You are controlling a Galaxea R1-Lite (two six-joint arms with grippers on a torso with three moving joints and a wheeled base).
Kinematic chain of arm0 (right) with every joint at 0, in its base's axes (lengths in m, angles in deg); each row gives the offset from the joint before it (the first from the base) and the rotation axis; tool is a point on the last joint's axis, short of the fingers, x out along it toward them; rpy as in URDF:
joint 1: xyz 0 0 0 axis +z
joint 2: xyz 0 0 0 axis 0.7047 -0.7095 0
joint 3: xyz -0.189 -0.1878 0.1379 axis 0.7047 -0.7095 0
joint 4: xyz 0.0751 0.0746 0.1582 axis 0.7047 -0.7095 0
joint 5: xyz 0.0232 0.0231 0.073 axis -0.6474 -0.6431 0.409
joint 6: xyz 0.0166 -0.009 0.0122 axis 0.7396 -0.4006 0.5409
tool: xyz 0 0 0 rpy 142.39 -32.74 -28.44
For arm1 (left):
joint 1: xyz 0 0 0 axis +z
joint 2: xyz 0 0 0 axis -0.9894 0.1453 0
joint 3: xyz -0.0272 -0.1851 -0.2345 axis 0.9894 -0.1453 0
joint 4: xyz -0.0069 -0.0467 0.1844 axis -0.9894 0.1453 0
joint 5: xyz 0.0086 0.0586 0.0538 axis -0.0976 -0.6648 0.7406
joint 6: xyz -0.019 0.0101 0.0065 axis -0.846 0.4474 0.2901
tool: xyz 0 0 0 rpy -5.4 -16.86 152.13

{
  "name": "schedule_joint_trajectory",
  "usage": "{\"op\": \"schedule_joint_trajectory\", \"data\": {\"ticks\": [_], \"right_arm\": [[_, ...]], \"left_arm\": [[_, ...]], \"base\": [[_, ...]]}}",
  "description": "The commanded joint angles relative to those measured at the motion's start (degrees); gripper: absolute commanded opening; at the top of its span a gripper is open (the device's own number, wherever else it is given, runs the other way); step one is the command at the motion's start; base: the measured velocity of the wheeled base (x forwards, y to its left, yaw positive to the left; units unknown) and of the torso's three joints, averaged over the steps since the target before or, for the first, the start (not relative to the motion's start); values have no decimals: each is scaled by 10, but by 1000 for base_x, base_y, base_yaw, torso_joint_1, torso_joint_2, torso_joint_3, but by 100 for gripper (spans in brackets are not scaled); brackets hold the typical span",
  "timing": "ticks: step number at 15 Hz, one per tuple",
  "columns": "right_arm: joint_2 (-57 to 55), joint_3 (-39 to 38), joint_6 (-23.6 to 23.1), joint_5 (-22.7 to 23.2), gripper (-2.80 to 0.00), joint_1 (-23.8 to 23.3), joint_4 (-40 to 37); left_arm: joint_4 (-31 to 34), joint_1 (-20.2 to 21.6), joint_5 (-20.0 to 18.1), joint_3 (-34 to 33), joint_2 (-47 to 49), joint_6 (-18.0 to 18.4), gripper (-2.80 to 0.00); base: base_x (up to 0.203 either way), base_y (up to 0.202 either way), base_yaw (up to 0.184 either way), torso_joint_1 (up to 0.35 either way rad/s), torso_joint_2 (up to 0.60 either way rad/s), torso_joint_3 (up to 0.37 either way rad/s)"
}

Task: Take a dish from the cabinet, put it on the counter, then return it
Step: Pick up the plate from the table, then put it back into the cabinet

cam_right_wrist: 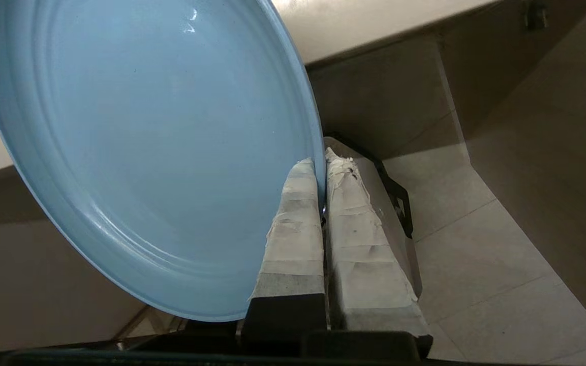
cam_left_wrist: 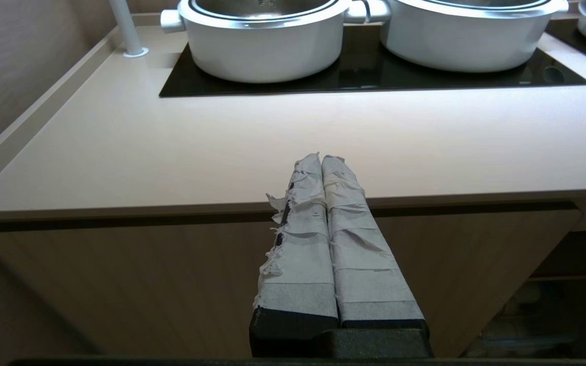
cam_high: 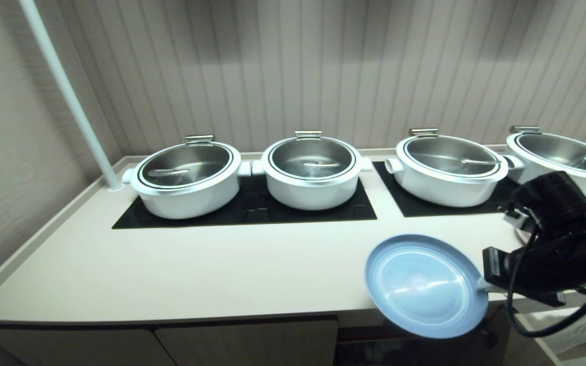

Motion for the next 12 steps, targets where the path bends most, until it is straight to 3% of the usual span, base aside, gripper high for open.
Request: {"op": "schedule_joint_trajectory", "data": {"ticks": [1, 12], "right_arm": [[45, -33, 1, 0, -280, 0, -2], [178, -181, -3, 34, -280, -1, -1]], "left_arm": [[0, 0, 0, 0, 0, 0, -280], [0, 0, 0, 0, 0, 0, -280]], "base": [[0, 0, 0, 0, 0, 0], [0, 0, 0, 0, 0, 0]]}}
